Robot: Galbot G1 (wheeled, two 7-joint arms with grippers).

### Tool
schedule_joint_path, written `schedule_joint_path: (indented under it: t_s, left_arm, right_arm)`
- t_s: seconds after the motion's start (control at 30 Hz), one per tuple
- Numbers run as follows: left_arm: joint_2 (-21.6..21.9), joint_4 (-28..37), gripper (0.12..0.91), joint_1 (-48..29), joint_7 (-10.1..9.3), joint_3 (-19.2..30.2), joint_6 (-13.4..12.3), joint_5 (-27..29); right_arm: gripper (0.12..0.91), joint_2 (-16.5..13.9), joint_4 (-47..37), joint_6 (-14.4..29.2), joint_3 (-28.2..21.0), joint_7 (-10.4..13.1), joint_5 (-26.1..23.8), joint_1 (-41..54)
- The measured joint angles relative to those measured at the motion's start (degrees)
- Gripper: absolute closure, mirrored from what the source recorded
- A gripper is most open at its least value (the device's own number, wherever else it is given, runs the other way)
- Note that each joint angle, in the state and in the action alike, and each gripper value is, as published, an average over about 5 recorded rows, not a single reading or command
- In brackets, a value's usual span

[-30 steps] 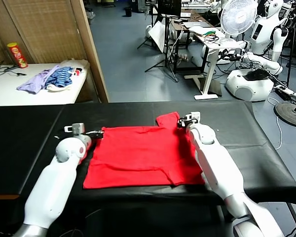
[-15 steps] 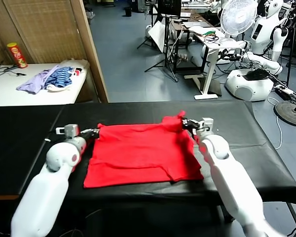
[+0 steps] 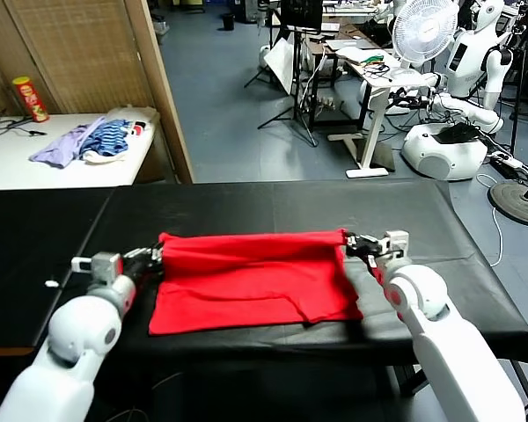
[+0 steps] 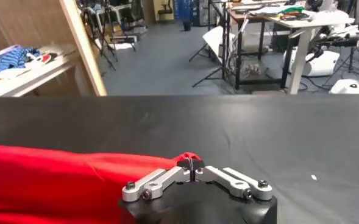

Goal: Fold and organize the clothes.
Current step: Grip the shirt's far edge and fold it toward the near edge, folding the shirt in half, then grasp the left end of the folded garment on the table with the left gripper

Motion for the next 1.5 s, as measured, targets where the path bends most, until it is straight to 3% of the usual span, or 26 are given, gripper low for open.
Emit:
schedule_joint_path:
  t_s: [0.37, 0.43, 0.5, 0.6, 0.8, 0.93, 1.03, 1.1, 1.33, 1.4, 1.5]
  left_arm:
    - [-1.8, -1.9, 0.902, 8.7, 1.5, -0.6, 0.6, 6.5]
    - [-2.1, -2.2, 0.891, 9.6, 1.54, -0.6, 1.2, 6.8]
    - [-2.4, -2.6, 0.832, 10.3, 1.4, -0.6, 1.5, 7.0]
    - [-2.6, -3.5, 0.679, 11.3, 1.2, -0.9, 1.5, 7.0]
    - [-3.2, -6.2, 0.353, 11.9, 1.08, -2.8, 0.7, 4.5]
    - [-3.9, -6.0, 0.245, 9.9, -1.76, -3.3, -1.0, 0.2]
    - [-4.8, -3.7, 0.235, 6.6, -4.59, -2.6, -1.2, -5.0]
    - [-5.6, -1.4, 0.233, 4.1, -5.42, -1.8, -1.3, -7.8]
    - [-7.2, 7.8, 0.237, -2.4, -4.53, -0.2, -1.4, -12.5]
    - [-7.3, 9.9, 0.279, -3.2, -3.88, -0.1, -1.2, -13.0]
    - [-7.3, 11.9, 0.419, -3.8, -3.53, -0.1, -0.6, -13.2]
  right_arm:
    - [0.903, -0.7, 7.1, -4.8, 1.2, 1.3, -4.7, -8.3]
    - [0.901, -0.8, 7.7, -4.8, 1.5, 1.2, -5.0, -9.4]
    - [0.882, -0.9, 8.5, -4.8, 2.0, 1.1, -5.0, -10.4]
    - [0.77, -1.3, 9.8, -4.8, 3.1, 0.6, -4.9, -11.8]
    - [0.438, -1.4, 11.8, -2.9, 6.2, 0.5, -3.0, -12.1]
    - [0.258, 0.3, 9.9, 0.0, 6.0, 1.8, -5.3, -9.6]
    - [0.231, 2.4, 6.6, 0.5, 4.3, 1.9, -7.7, -6.4]
    - [0.228, 3.9, 3.7, 0.6, 2.8, 1.8, -8.9, -4.3]
    - [0.242, 8.0, -4.8, 0.6, -0.8, 1.7, -10.3, 0.7]
    - [0.287, 8.8, -6.2, 0.5, -1.3, 1.6, -10.4, 1.3]
    - [0.417, 9.7, -7.5, 0.5, -1.8, 1.5, -10.7, 1.6]
